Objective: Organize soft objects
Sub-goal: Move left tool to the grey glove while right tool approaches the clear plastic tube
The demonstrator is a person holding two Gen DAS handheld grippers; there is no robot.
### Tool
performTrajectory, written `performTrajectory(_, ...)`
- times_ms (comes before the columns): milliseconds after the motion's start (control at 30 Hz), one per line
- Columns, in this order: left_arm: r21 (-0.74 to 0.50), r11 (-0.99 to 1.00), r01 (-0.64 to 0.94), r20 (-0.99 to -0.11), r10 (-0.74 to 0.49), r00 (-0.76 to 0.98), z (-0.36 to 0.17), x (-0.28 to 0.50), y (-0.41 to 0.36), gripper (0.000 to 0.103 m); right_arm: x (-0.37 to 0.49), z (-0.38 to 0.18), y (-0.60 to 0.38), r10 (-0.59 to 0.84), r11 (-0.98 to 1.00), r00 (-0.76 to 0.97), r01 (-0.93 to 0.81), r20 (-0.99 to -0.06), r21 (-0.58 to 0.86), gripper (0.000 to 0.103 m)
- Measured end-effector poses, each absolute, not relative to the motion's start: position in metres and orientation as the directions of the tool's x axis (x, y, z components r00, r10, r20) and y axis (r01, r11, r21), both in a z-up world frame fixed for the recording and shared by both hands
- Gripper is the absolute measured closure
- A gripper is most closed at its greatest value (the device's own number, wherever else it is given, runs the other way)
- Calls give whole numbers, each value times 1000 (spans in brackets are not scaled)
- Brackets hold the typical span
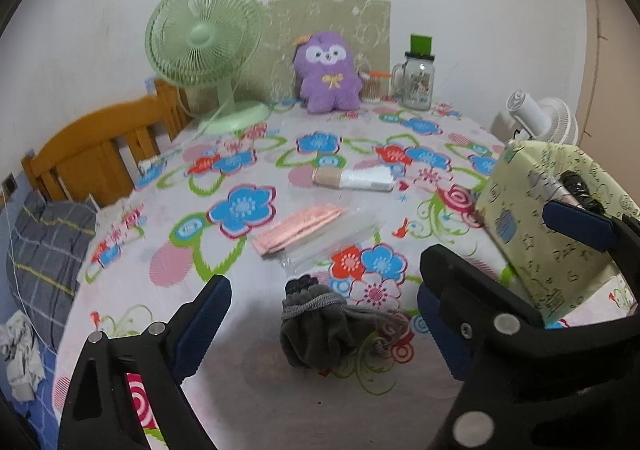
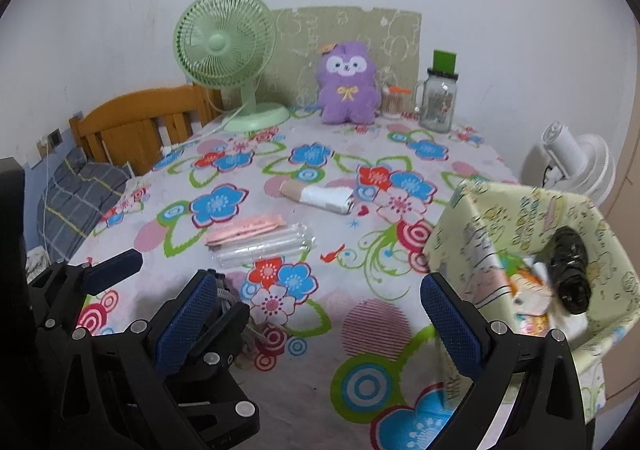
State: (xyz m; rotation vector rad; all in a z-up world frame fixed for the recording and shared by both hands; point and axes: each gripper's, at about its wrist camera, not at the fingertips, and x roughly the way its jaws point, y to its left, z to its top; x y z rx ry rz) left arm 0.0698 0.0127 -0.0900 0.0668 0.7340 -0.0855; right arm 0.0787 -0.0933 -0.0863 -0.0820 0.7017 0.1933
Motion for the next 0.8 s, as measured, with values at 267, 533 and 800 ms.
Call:
performTrajectory(267, 11, 996, 89, -703, -55, 709, -109, 80, 20, 10, 90, -99, -85, 119, 977, 742, -207, -659, -57, 0)
performTrajectory(533, 3, 996, 84, -723, -55, 689, -120, 89, 27, 17, 105, -112, -80, 148, 974, 701, -227, -698, -22, 0)
performTrajectory(800, -3, 995, 97, -750, -67, 658, -132, 98, 28, 42, 116, -124, -75, 138, 971, 675, -236, -724, -36, 0)
